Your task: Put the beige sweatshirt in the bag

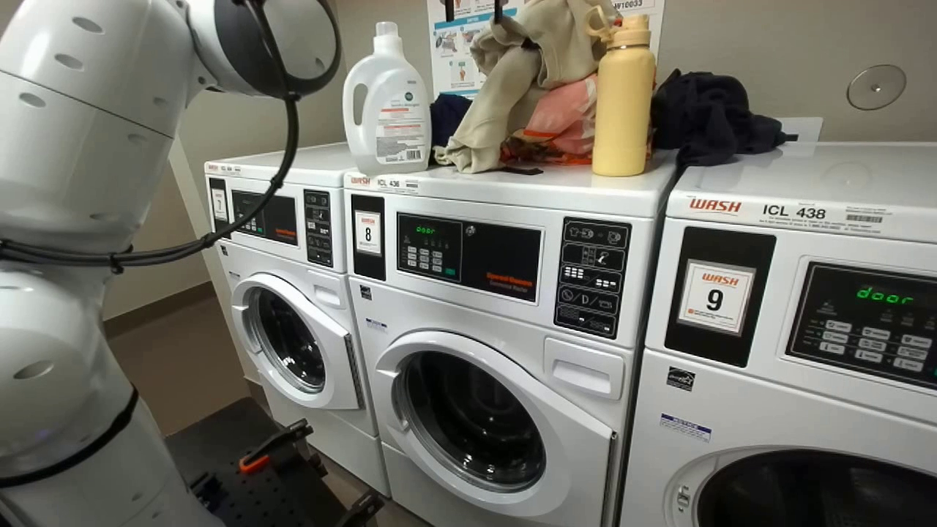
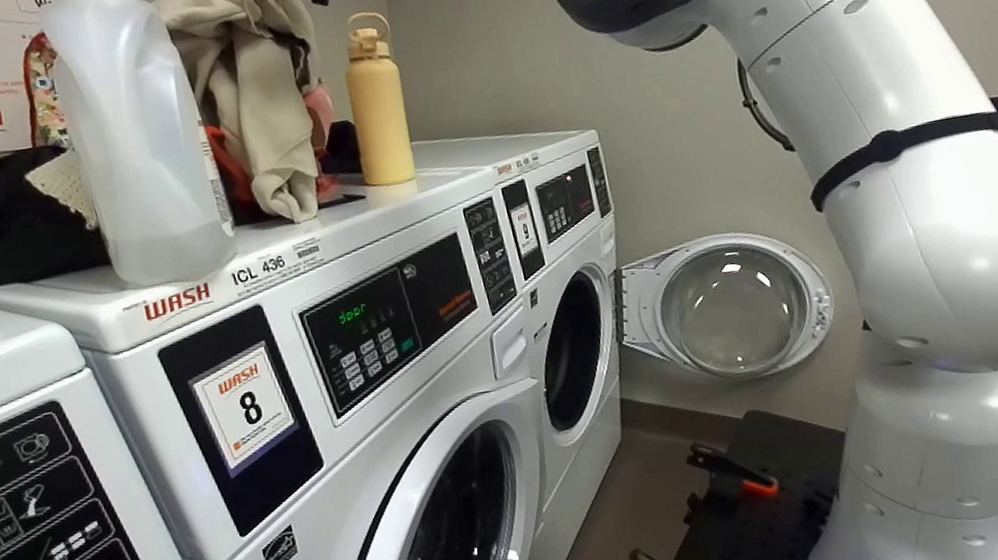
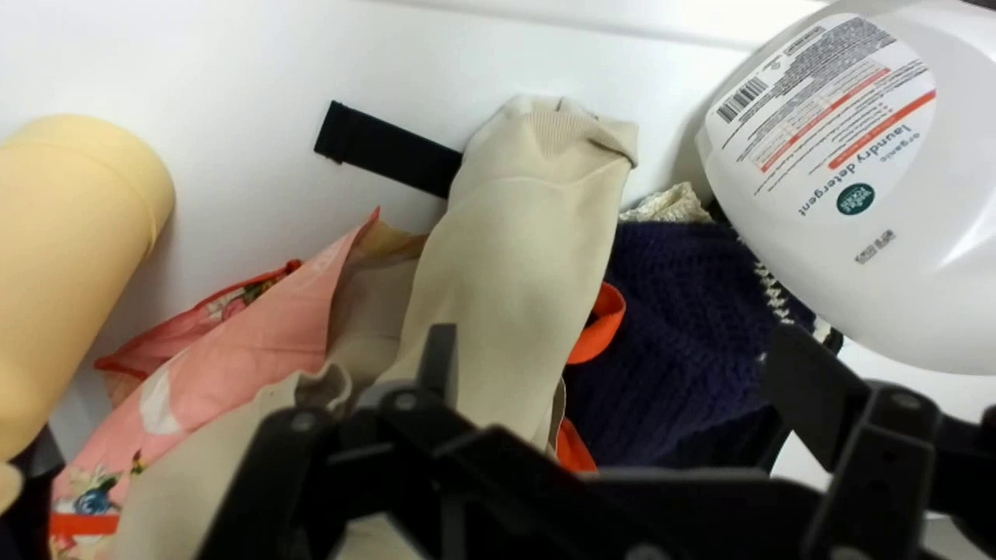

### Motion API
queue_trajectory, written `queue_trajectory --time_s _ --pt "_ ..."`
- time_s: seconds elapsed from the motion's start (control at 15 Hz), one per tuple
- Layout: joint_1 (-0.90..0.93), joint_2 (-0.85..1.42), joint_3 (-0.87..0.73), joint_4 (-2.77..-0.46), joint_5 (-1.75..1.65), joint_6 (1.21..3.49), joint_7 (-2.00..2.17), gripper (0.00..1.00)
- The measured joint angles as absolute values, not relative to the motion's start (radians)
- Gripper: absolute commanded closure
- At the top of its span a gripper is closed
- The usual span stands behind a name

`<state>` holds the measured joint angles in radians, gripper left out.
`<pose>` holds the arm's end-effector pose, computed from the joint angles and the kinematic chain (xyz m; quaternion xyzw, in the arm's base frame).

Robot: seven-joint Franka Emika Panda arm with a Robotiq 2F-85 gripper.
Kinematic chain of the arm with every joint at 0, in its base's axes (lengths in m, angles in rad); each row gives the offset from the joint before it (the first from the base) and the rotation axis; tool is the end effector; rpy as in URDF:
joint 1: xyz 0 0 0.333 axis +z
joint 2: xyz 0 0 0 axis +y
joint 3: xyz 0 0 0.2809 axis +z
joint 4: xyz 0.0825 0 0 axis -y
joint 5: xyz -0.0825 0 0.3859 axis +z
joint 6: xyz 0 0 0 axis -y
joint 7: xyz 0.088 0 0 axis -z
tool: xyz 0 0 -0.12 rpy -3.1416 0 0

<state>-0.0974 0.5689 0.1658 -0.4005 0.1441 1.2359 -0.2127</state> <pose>0.6056 0.0114 0.7243 -0.9729 -0.1517 -0.1456 0.0960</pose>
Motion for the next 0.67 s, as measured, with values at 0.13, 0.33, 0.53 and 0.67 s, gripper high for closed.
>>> queue_trajectory --time_s 0.13,0.33,0.53,0.67 --pt "-0.079 0.601 0.155 -0.386 0.14 1.222 -0.213 0.0" --pt "-0.055 0.651 0.154 -0.393 0.111 1.254 -0.213 0.0" --pt "-0.033 0.699 0.153 -0.393 0.067 1.29 -0.213 0.0" --pt "-0.02 0.721 0.147 -0.393 0.033 1.318 -0.213 0.0"
